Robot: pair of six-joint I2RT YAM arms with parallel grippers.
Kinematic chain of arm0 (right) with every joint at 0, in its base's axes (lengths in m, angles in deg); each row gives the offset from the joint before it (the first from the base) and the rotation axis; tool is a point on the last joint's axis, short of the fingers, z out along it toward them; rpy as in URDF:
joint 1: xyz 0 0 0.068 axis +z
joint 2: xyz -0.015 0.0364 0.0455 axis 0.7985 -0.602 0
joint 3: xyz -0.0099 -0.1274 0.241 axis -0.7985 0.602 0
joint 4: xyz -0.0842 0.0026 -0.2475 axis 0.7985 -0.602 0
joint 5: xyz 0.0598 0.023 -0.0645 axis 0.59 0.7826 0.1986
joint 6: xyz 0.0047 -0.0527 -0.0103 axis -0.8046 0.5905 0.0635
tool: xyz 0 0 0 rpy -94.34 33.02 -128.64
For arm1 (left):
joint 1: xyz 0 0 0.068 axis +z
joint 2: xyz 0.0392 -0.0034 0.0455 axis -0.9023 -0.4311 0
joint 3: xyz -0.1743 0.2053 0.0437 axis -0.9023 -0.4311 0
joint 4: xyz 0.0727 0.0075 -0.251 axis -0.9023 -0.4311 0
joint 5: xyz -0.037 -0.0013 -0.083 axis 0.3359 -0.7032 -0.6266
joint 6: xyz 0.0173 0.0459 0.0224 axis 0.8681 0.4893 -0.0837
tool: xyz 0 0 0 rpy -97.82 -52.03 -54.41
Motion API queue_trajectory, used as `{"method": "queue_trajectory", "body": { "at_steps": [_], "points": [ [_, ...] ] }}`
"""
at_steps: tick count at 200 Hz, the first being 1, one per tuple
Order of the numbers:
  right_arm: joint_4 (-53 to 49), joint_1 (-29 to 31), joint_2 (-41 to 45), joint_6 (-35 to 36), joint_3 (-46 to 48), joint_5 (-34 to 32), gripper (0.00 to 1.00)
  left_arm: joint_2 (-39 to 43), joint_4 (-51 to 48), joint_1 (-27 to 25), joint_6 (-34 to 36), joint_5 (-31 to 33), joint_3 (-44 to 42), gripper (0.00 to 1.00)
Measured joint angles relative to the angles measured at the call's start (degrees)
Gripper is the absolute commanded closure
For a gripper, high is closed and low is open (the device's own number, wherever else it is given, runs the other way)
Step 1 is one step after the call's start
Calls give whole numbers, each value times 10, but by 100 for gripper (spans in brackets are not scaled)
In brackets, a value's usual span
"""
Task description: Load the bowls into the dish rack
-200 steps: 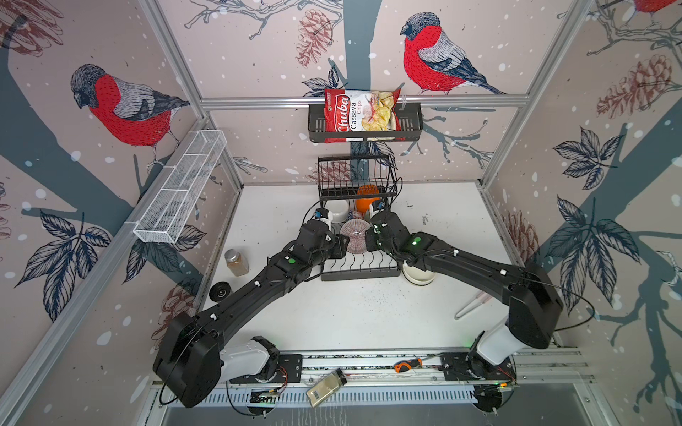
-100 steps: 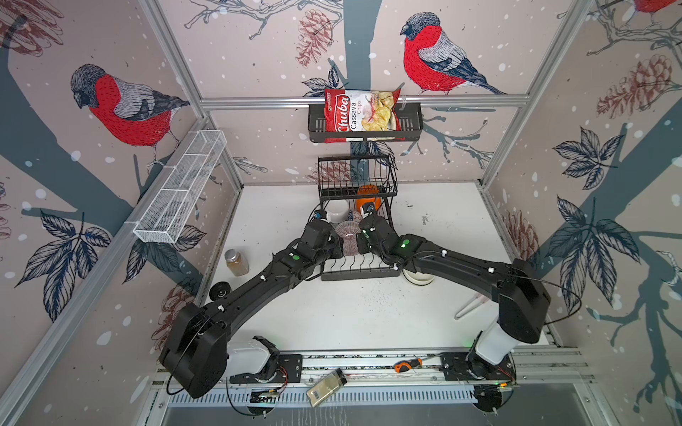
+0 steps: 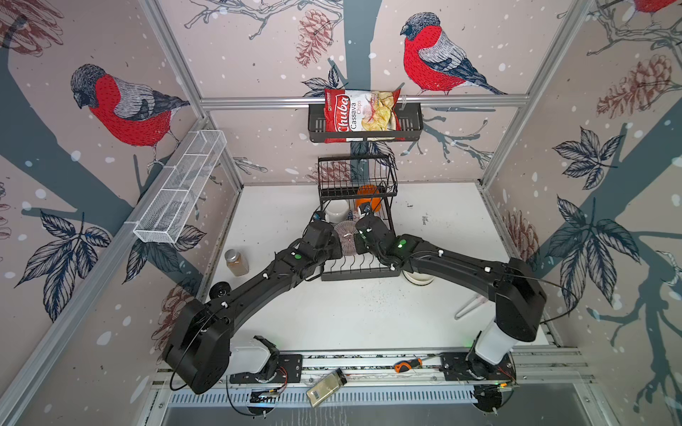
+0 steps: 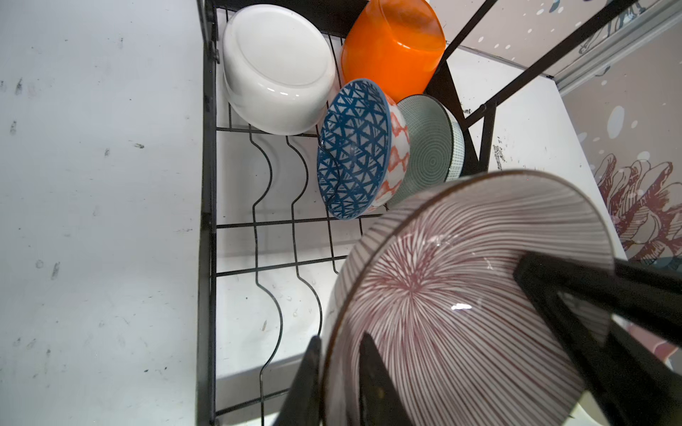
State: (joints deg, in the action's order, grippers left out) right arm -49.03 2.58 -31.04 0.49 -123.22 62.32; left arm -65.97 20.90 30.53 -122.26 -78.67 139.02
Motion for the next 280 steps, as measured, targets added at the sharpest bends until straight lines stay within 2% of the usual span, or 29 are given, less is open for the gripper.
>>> {"method": "queue_trajectory", "body": {
  "at_steps": [54, 101, 153, 212, 280],
  "points": [
    [-14, 2, -2, 0, 0, 5, 93, -3, 3, 1, -9, 19, 0, 100],
    [-13, 0, -5, 0, 0, 12, 93, -6, 3, 5, -9, 14, 0, 100],
    [-7, -9, -2, 0, 3, 37, 87, -6, 4, 13, -9, -1, 0, 100],
    [39, -43, 28, 2, 35, 123, 74, -6, 3, 21, -3, -57, -4, 100],
    [66, -60, 72, 32, 64, 209, 49, -2, 8, 64, 24, -128, -24, 100]
  ]
}}
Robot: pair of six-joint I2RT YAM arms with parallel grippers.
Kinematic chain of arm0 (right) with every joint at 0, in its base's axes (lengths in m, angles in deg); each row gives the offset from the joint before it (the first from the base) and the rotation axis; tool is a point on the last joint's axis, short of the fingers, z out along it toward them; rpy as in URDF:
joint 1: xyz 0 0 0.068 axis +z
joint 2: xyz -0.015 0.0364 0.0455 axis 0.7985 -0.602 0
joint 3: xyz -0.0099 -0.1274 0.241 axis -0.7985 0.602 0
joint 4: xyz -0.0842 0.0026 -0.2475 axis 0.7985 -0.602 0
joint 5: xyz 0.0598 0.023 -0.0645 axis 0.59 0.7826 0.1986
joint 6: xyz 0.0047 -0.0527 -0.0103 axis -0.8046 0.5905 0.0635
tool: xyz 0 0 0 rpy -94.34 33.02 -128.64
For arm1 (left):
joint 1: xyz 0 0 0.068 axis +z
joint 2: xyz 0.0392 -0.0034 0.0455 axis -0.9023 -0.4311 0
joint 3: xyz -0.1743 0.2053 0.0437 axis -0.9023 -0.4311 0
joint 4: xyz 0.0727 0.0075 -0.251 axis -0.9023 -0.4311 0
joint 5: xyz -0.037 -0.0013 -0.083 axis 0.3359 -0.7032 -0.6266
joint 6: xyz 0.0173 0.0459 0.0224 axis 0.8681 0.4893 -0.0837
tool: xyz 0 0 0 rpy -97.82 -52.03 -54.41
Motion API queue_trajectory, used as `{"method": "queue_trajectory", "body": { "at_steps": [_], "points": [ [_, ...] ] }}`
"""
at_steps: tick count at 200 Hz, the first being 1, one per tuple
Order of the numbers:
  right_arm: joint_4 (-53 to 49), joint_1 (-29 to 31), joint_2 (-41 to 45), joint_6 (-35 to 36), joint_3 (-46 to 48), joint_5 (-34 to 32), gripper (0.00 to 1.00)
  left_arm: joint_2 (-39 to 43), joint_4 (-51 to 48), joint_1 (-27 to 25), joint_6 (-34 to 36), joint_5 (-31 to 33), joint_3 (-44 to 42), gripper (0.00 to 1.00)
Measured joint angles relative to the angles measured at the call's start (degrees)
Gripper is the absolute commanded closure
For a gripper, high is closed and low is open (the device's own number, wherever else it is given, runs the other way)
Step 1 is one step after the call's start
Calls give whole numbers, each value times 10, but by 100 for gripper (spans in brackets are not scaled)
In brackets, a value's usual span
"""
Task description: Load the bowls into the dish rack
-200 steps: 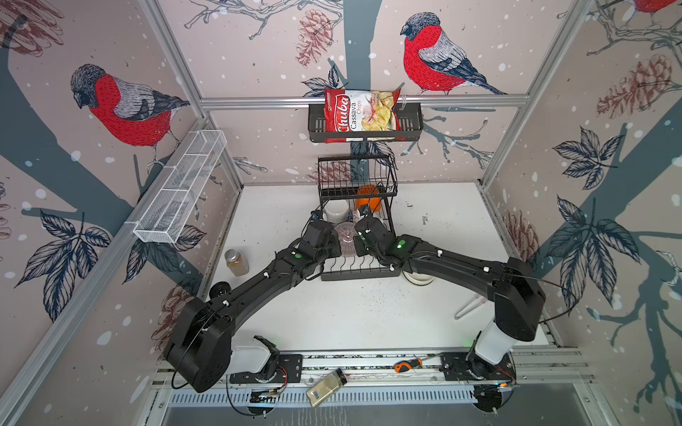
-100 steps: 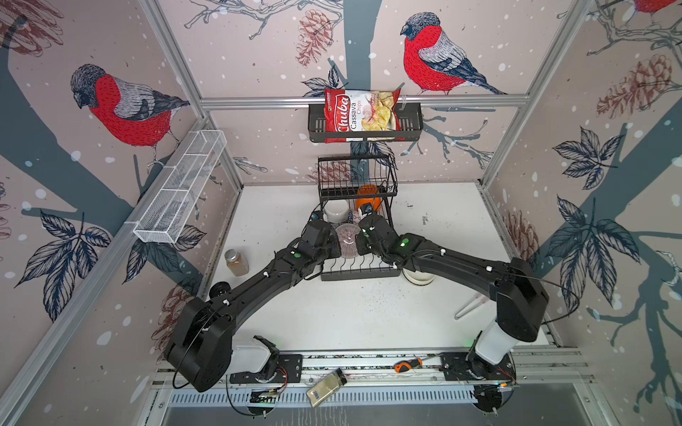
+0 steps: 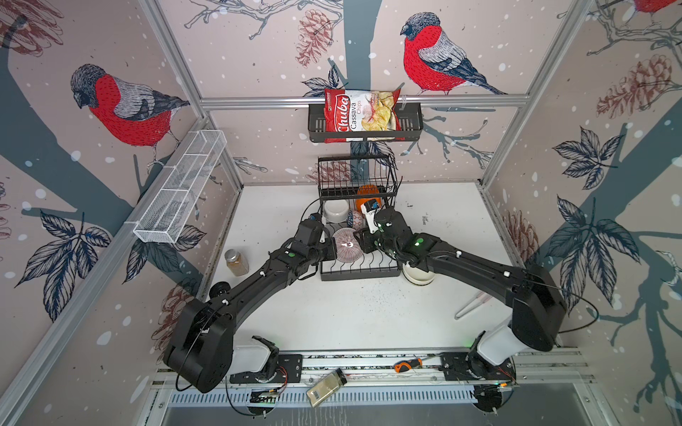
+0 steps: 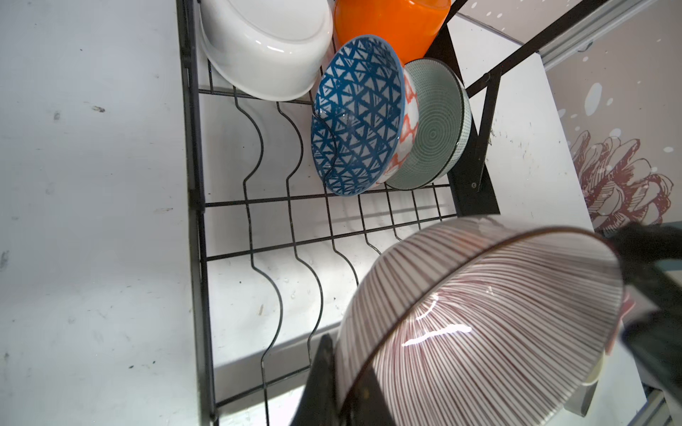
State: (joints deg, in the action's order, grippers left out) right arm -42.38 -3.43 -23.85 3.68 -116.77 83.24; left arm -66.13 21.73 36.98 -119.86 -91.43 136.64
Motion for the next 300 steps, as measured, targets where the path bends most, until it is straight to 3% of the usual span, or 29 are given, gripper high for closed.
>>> {"method": "queue_trajectory", "body": {
  "at_steps": [58, 133, 229, 300],
  "points": [
    [29, -52, 59, 13, 55, 118, 33, 20, 47, 18, 30, -84, -19, 100],
    [55, -86, 135, 24, 108, 217, 7, 35, 131, 26, 41, -187, -44, 100],
    [72, -106, 151, 30, 131, 321, 2, 12, 298, 89, -19, -350, -77, 100],
    [102, -106, 138, 27, 126, 364, 2, 11, 349, 94, -46, -393, -81, 100]
  ]
}}
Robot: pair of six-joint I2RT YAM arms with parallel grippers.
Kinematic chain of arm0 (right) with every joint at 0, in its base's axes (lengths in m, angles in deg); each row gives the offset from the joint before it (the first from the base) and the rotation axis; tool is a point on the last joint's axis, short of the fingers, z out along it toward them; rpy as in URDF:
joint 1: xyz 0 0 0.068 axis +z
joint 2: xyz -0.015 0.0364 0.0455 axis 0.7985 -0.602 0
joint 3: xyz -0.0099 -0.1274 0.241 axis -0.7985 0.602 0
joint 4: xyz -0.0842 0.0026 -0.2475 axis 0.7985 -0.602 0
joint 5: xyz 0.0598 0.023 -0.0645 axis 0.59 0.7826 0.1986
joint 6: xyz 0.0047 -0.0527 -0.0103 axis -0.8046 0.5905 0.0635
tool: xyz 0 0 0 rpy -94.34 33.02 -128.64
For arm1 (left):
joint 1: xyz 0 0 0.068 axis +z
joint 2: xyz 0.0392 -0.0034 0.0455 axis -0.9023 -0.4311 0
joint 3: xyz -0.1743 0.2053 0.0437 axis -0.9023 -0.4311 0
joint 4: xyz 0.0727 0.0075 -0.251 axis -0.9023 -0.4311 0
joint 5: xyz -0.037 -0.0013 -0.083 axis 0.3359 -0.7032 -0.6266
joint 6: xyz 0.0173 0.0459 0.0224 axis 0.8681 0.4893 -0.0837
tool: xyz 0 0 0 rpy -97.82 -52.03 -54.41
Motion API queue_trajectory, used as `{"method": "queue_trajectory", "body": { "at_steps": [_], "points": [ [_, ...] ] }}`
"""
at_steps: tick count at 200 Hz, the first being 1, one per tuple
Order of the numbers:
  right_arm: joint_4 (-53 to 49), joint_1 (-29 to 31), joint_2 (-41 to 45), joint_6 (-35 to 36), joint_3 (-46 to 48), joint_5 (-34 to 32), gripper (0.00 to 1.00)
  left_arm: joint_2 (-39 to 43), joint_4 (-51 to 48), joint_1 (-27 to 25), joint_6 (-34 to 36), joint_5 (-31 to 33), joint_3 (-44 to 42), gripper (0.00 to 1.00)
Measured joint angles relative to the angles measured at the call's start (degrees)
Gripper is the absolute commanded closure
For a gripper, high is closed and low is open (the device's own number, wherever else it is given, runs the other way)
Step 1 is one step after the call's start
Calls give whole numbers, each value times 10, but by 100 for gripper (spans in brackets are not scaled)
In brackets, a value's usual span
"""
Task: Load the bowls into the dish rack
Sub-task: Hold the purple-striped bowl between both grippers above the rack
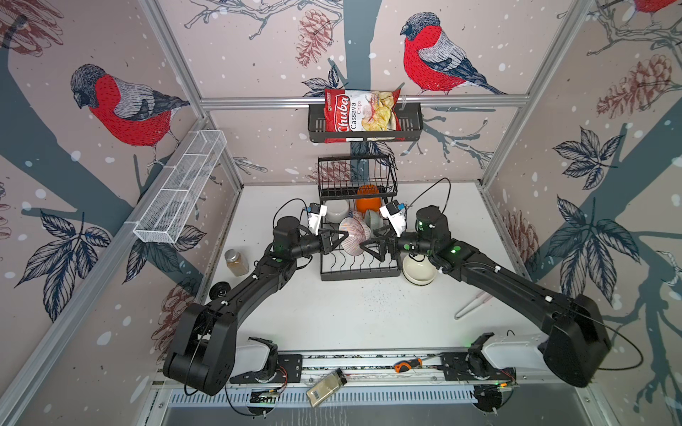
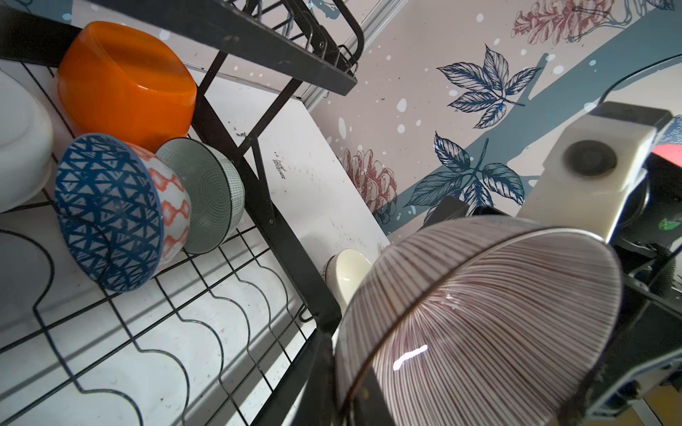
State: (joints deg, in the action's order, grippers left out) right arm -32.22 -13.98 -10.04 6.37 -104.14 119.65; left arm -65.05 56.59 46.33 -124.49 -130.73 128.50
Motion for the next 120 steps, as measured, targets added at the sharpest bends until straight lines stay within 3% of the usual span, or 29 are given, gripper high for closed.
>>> {"method": "queue_trajectory", "body": {
  "at_steps": [120],
  "points": [
    [29, 1, -24, -18, -19, 56, 21, -21, 38, 2, -15, -26, -1, 100]
  ]
}}
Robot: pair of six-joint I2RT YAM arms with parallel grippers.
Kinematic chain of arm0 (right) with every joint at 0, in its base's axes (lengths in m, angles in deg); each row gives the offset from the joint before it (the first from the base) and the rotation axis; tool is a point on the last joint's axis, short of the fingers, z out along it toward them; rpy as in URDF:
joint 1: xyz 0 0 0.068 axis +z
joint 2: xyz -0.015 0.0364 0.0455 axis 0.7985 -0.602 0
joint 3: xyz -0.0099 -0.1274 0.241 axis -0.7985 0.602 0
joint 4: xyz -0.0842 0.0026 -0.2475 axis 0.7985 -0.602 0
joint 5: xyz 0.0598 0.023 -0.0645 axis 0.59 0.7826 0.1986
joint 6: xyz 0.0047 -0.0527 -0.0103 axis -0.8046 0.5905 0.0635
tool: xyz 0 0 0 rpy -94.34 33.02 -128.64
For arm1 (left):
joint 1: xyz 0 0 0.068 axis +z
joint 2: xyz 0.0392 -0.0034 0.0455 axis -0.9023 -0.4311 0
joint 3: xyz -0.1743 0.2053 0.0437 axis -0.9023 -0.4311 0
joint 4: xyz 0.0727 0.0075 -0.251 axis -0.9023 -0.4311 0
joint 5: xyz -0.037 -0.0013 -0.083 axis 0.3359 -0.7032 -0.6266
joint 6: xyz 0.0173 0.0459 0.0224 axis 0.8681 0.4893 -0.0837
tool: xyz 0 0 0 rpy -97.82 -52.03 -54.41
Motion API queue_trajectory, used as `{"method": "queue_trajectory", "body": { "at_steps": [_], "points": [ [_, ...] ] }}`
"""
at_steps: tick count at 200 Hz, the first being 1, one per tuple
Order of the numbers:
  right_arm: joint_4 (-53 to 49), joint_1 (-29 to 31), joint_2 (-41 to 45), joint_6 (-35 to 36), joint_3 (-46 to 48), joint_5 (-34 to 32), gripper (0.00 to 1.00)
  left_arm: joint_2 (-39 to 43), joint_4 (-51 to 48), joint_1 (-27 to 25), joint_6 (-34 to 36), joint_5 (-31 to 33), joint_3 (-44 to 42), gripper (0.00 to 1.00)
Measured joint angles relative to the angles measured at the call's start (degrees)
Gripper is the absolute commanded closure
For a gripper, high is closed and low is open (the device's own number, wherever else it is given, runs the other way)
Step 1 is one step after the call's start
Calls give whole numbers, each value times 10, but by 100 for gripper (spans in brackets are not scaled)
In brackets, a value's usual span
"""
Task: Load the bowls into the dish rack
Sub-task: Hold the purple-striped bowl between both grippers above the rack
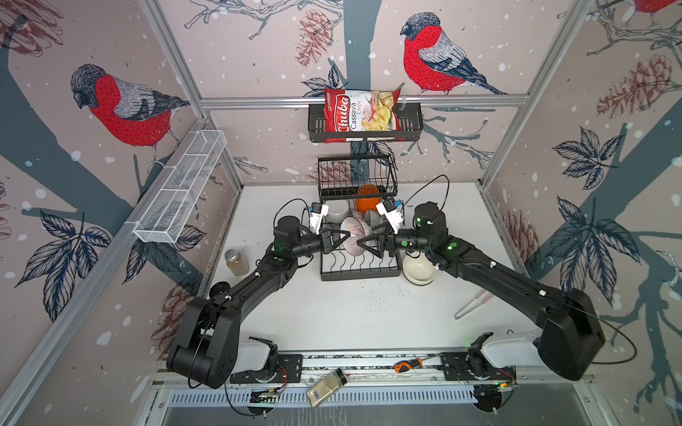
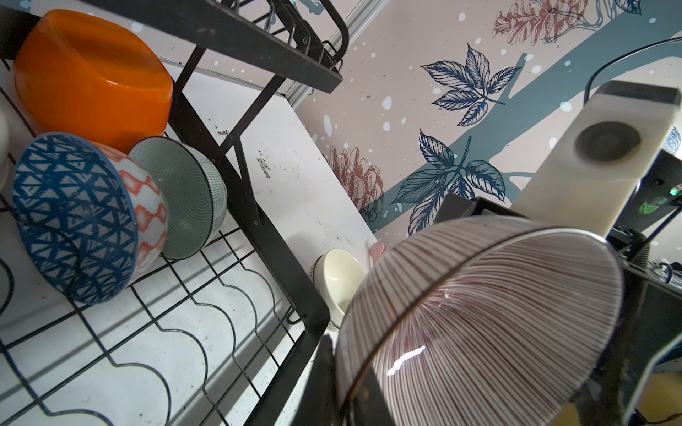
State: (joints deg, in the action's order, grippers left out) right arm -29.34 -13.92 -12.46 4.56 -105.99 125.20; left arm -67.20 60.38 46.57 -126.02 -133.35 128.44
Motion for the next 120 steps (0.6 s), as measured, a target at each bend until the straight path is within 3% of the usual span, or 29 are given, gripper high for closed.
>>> {"method": "queue_trajectory", "body": {
  "at_steps": [98, 120],
  "points": [
    [2, 0, -13, -14, -5, -6, 40, -10, 12, 4, 2, 2, 1, 100],
    [2, 0, -14, -14, -5, -7, 42, -13, 12, 4, 2, 2, 1, 87]
  ]
}}
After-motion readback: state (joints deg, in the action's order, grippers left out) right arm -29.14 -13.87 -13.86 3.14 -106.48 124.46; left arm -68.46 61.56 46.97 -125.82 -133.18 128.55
